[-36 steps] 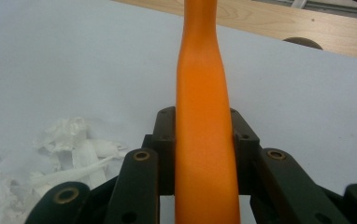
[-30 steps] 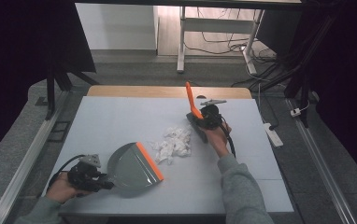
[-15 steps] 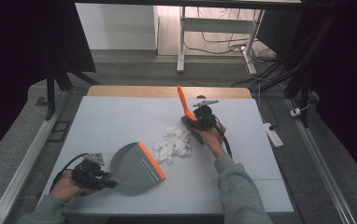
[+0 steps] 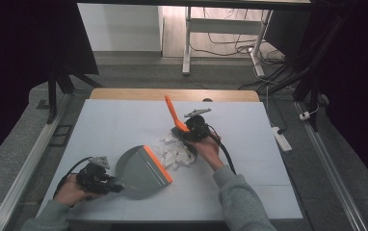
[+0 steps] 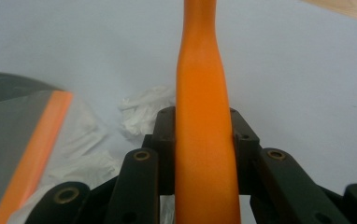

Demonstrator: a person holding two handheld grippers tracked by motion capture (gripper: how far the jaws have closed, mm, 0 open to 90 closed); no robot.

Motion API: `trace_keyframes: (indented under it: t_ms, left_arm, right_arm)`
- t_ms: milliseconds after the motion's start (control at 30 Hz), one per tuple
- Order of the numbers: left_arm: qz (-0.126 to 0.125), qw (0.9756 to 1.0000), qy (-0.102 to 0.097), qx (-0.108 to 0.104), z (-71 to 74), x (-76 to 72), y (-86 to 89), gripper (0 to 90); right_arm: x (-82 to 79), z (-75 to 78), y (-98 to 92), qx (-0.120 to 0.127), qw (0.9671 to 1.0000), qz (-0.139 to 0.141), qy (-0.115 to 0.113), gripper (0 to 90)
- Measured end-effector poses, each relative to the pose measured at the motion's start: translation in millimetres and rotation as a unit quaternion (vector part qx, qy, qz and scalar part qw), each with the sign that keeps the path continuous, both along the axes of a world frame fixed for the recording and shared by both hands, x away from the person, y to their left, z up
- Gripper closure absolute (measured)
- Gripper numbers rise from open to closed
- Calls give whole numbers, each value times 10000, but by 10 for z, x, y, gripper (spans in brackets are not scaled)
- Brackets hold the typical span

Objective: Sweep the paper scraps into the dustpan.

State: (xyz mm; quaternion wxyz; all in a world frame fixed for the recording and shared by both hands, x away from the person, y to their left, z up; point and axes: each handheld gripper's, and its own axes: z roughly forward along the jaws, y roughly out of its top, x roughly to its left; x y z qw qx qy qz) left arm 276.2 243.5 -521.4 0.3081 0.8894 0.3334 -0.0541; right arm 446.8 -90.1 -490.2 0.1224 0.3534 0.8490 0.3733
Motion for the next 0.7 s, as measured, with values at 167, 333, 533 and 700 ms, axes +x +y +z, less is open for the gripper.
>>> trace_keyframes:
  t_ms: [167,333,533,700]
  left_arm:
    - [7,10000,2,-4,-5,5,-7,612]
    - [14,10000,-7,-5,-4,3,-12,612]
    - [23,10000,-10,2,-2,0,-14,612]
    - [22,10000,-11,10,-2,-3,-15,612]
  right_arm:
    - [-118,-20,176,-54,9997,220,25,701]
    - [-245,-23,328,-50,9993,376,38,701]
    - [-365,-6,429,-90,9982,597,-5,701]
    - [-455,74,447,-106,9974,697,-114,701]
